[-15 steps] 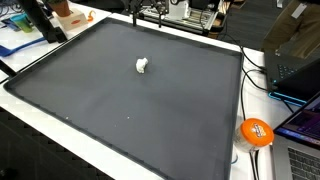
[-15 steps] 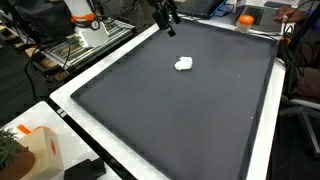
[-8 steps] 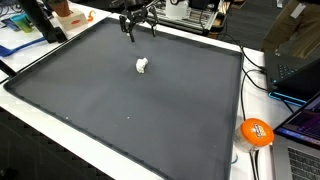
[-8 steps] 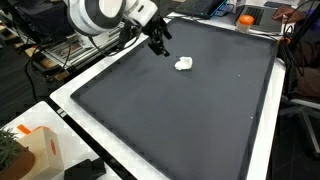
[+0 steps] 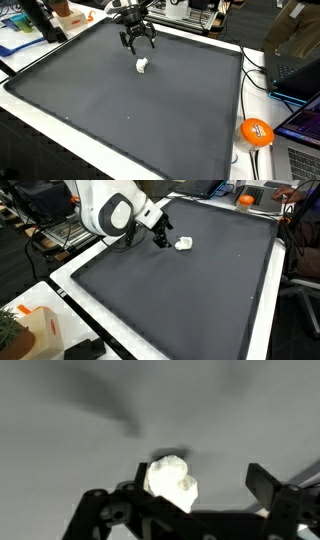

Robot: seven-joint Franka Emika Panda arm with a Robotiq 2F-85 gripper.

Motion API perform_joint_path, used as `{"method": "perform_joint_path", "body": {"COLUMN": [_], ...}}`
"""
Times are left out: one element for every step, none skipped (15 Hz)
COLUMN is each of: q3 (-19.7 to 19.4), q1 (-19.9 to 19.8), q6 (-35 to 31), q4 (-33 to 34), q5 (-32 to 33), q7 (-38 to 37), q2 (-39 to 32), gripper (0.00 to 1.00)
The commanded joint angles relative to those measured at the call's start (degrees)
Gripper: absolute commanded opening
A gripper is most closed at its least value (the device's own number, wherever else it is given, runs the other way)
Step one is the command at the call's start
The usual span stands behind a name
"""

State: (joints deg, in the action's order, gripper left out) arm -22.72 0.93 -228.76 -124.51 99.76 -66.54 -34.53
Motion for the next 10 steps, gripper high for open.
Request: {"method": "perform_joint_path", "body": {"q3": [1.17, 1.18, 0.69, 0.30, -0.18, -0.63, -0.97, -1.23, -1.49, -1.67], "q1": [-1.75, -2.20, -2.23, -2.30, -2.32, -2.21, -2.09, -2.00, -1.90, -1.80], "q6": [0.14, 0.35, 0.39, 0.22, 0.16, 0.17, 0.26, 0.41, 0.43, 0.42], "q4": [1.02, 1.57, 2.00, 2.45, 2.86, 3.32, 3.74, 4.02, 4.38, 4.79], "q5": [-1.23, -0.96, -0.77, -0.55, -0.35, -0.17, -0.19, -0.41, -0.35, -0.30], "q7": [-0.97, -1.34, -1.75, -2.11, -2.32, -2.80, -3.00, -2.88, -2.99, -3.12], "q2": [0.48, 0.75, 0.99, 1.22, 1.58, 1.75, 1.91, 2.13, 2.25, 2.24], "gripper": [1.00, 1.00, 1.00, 1.00, 1.00, 1.00, 1.00, 1.00, 1.00, 1.00]}}
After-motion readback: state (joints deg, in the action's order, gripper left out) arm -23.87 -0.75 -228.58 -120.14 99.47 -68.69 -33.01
